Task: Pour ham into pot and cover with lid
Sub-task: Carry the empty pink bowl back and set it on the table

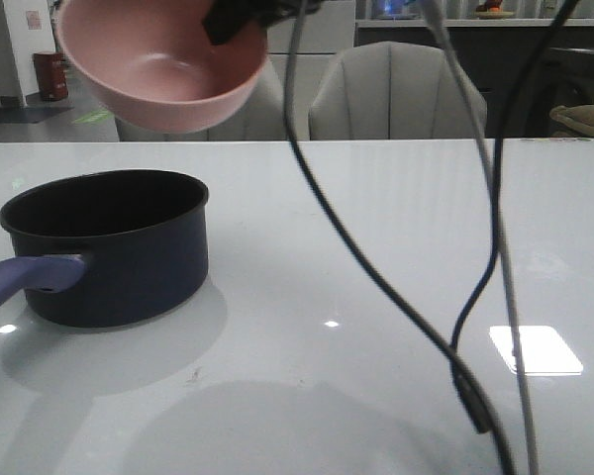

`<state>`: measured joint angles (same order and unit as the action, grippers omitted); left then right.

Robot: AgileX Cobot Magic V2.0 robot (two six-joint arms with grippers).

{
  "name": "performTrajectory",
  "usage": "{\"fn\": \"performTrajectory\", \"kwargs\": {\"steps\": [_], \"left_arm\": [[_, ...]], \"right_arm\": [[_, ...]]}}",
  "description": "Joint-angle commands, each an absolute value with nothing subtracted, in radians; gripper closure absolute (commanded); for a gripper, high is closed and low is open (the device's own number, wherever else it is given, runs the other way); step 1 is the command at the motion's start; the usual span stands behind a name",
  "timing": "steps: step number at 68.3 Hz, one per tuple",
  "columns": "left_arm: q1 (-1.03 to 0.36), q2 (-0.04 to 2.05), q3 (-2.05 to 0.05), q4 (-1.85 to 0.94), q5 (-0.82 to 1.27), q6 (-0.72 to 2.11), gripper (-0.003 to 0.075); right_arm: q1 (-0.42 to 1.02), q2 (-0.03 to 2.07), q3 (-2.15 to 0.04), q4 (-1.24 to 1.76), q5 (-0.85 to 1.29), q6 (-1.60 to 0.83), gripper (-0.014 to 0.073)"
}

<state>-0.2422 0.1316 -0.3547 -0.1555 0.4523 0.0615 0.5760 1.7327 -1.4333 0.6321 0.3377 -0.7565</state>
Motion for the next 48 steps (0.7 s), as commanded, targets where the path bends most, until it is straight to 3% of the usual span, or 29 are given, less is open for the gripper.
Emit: {"fn": "performTrajectory", "kwargs": {"steps": [1,11,21,31,48], "left_arm": [[-0.247,0.142,-0.383,-0.166,0.374,0.064,0.0115],[-0.247,0.142,-0.383,-0.166,0.374,0.064,0.0115],[-0.247,0.142,-0.383,-0.166,0.374,0.064,0.0115],[-0.247,0.142,-0.383,-0.166,0.374,0.064,0.0115],[-0.247,0.142,-0.383,-0.166,0.374,0.064,0.0115]], "right_arm": [[0.507,1.647,-1.461,0.489,0.417,-0.663,0.0461],[0.435,1.625,-1.461,0.183,0.539,-0.343,0.0461],[0.346,1.635,-1.461,0.112,0.688,-0.086,0.0461],[0.277,1.665,-1.456,0.126,0.783,-0.053,0.0461],[0.200,1.726,-1.393,0.224,0.748,-0.055,0.0461]]}}
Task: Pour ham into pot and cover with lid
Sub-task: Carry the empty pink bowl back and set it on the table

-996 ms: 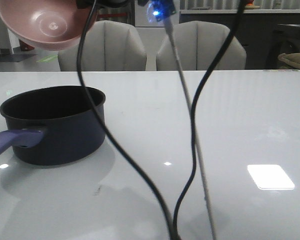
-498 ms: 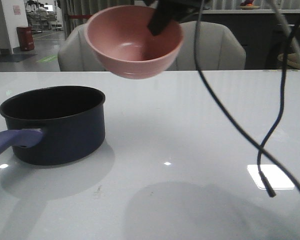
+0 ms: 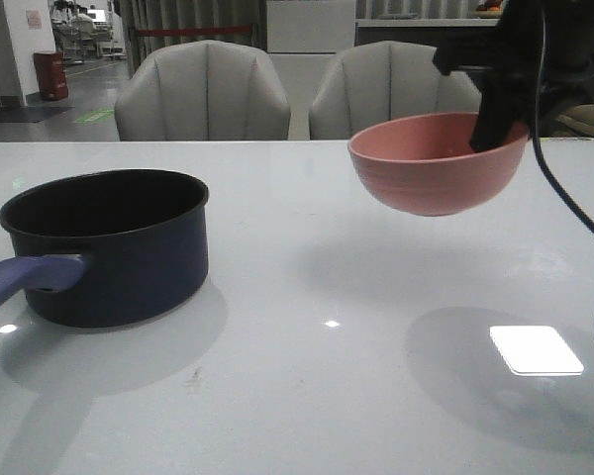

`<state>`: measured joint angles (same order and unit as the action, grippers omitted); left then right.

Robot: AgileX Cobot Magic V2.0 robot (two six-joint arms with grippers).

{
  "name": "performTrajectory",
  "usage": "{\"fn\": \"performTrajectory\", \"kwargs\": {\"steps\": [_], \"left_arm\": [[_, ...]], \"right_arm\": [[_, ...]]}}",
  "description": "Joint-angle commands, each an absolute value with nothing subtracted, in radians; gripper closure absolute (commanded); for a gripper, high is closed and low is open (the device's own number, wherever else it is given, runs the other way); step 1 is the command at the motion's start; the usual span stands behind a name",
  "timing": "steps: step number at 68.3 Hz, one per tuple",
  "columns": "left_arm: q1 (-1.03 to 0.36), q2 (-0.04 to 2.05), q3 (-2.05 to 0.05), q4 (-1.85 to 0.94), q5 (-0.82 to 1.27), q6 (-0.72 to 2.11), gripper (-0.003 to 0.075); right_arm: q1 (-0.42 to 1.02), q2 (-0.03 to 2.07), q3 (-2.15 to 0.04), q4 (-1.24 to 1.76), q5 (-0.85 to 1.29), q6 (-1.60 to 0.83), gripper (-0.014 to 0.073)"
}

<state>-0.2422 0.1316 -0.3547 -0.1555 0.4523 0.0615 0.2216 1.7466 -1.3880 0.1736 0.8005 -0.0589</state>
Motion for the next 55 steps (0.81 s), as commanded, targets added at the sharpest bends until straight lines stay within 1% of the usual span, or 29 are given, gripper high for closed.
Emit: {"fn": "performTrajectory", "kwargs": {"steps": [1,17,25,26,27,28,32,33,34,40,44,55], "left_arm": [[-0.247,0.142,-0.383,-0.166,0.374,0.064,0.0115],[-0.247,0.142,-0.383,-0.166,0.374,0.064,0.0115],[-0.247,0.142,-0.383,-0.166,0.374,0.064,0.0115],[-0.247,0.142,-0.383,-0.166,0.374,0.064,0.0115],[-0.247,0.142,-0.383,-0.166,0.374,0.064,0.0115],[-0.247,0.142,-0.383,-0.166,0.374,0.064,0.0115],[-0.247,0.142,-0.383,-0.166,0.374,0.064,0.0115],[-0.247,0.142,-0.383,-0.166,0.374,0.064,0.0115],[-0.247,0.142,-0.383,-0.166,0.374,0.064,0.0115],[-0.247,0.142,-0.383,-0.166,0.374,0.064,0.0115],[-0.247,0.142,-0.383,-0.166,0.374,0.064,0.0115],[-0.247,0.142,-0.383,-0.166,0.374,0.064,0.0115]], "right_arm": [[0.199,1.737,-1.389,0.229,0.743,-0.055,0.0461],[0.199,1.838,-1.381,0.247,0.719,-0.056,0.0450],[0.201,1.863,-1.382,0.249,0.711,-0.058,0.0381],[0.201,1.870,-1.382,0.248,0.709,-0.058,0.0355],[0.201,1.872,-1.382,0.248,0.709,-0.058,0.0355],[0.201,1.874,-1.382,0.248,0.707,-0.058,0.0326],[0.201,1.880,-1.382,0.248,0.705,-0.058,0.0265],[0.201,1.881,-1.382,0.248,0.704,-0.058,0.0265],[0.201,1.881,-1.382,0.247,0.704,-0.058,0.0236],[0.201,1.874,-1.392,0.236,0.703,-0.062,0.0170],[0.201,1.860,-1.395,0.221,0.706,-0.078,0.0151],[0.201,1.762,-1.383,0.186,0.708,-0.119,0.0153]]}}
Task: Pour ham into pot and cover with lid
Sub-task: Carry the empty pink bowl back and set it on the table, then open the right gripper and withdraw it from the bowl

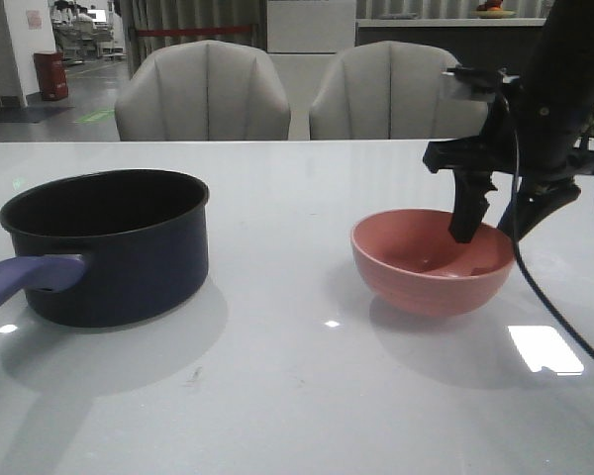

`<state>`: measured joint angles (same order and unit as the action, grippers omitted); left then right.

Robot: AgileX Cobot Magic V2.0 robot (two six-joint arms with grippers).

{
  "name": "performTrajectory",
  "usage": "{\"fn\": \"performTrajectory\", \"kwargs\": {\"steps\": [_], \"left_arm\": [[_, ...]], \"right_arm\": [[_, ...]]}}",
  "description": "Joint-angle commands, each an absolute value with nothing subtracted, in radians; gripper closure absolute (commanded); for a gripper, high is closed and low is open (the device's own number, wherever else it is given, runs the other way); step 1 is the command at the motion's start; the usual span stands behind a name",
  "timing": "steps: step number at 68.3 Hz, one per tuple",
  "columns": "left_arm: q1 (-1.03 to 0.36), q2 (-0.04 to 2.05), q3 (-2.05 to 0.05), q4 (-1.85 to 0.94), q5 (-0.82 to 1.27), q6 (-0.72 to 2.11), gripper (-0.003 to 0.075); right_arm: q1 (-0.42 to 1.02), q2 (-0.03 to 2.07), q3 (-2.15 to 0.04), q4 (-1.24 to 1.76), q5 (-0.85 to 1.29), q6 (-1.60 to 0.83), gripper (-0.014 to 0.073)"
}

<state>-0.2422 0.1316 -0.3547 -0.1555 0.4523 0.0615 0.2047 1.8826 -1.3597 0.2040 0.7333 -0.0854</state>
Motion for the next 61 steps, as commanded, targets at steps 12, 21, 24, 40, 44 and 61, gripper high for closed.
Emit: {"fn": "performTrajectory", "kwargs": {"steps": [12,21,24,40,44,61], "left_arm": [[-0.247,0.142,-0.383,-0.166,0.374,0.064,0.0115],[-0.247,0.142,-0.383,-0.166,0.374,0.064,0.0115],[-0.247,0.142,-0.383,-0.166,0.374,0.064,0.0115],[-0.247,0.142,-0.376,-0.166,0.367,0.064,0.0115],[-0.247,0.142,-0.371,-0.166,0.366,0.064,0.0115],[-0.247,0.142,-0.370,-0.166,0.373,0.064,0.0115]], "right_arm": [[0.209,1.570,-1.310,0.186,0.660,-0.139,0.0153],[0.236,1.378,-1.183,0.186,0.545,-0.149,0.0153],[0.248,1.320,-1.138,0.186,0.503,-0.149,0.0153],[0.296,1.011,-0.892,0.188,0.328,-0.149,0.0153],[0.298,0.938,-0.824,0.188,0.303,-0.149,0.0153],[0.298,0.581,-0.534,0.188,0.117,-0.149,0.0155]]}}
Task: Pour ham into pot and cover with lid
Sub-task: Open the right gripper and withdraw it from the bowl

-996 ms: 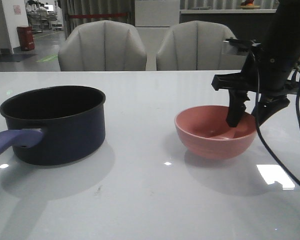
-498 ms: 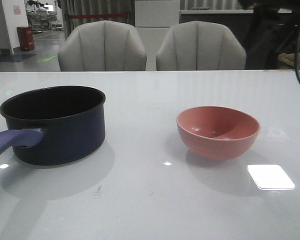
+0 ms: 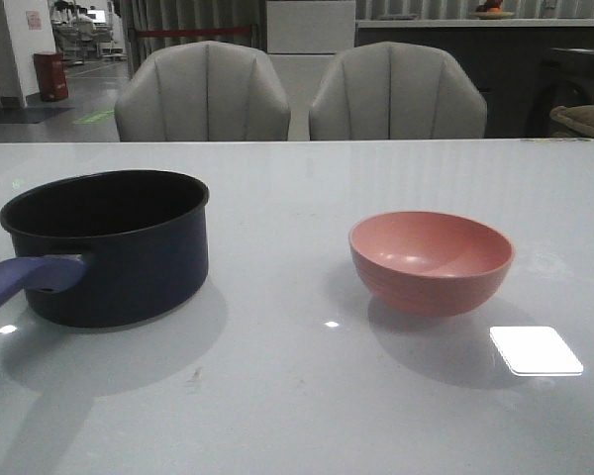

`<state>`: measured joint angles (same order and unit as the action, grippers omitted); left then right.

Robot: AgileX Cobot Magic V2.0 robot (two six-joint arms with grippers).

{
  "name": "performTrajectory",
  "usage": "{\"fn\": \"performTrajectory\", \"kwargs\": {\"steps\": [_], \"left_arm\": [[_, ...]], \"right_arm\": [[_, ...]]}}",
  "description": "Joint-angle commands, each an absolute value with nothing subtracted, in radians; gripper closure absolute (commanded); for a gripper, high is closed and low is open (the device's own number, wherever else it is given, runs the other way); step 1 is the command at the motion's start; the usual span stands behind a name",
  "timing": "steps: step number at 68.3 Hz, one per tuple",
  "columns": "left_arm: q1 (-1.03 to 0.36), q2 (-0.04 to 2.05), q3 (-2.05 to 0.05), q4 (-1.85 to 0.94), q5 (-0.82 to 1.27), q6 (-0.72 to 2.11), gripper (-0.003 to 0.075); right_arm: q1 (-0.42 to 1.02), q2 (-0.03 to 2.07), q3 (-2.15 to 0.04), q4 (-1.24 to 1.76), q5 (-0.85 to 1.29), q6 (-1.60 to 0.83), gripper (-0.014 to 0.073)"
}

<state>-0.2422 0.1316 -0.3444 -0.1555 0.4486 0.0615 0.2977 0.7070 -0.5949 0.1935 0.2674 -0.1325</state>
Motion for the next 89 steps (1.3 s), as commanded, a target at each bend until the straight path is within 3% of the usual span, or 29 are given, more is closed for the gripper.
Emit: {"fn": "performTrajectory", "kwargs": {"steps": [1,13,25,31,39,60,77,89], "left_arm": [[-0.247,0.142,-0.370,-0.166,0.373,0.064,0.0115],[-0.247,0.142,-0.370,-0.166,0.373,0.064,0.0115],[-0.247,0.142,-0.370,-0.166,0.373,0.064,0.0115],[-0.247,0.142,-0.370,-0.166,0.373,0.064,0.0115],[-0.247,0.142,-0.370,-0.166,0.371,0.064,0.0115],[-0.244,0.240,-0.484,-0.119,0.436,0.064,0.0112],[-0.173,0.568,-0.670,-0.100,0.463,0.009,0.0113],[-0.044,0.833,-0.766,-0.105,0.512,0.007,0.0113]], "right_arm": [[0.298,0.549,-0.501,0.188,0.099,-0.149,0.0155],[0.298,0.319,-0.322,0.188,0.016,-0.149,0.0155],[0.298,0.232,-0.209,0.188,0.018,-0.149,0.0166],[0.298,0.232,-0.177,0.188,0.018,-0.149,0.0256],[0.298,0.232,-0.159,0.188,0.018,-0.149,0.0477],[0.298,0.232,-0.158,0.188,0.018,-0.149,0.0448],[0.298,0.232,-0.158,0.188,0.018,-0.149,0.0448],[0.298,0.232,-0.158,0.188,0.018,-0.149,0.0448]]}}
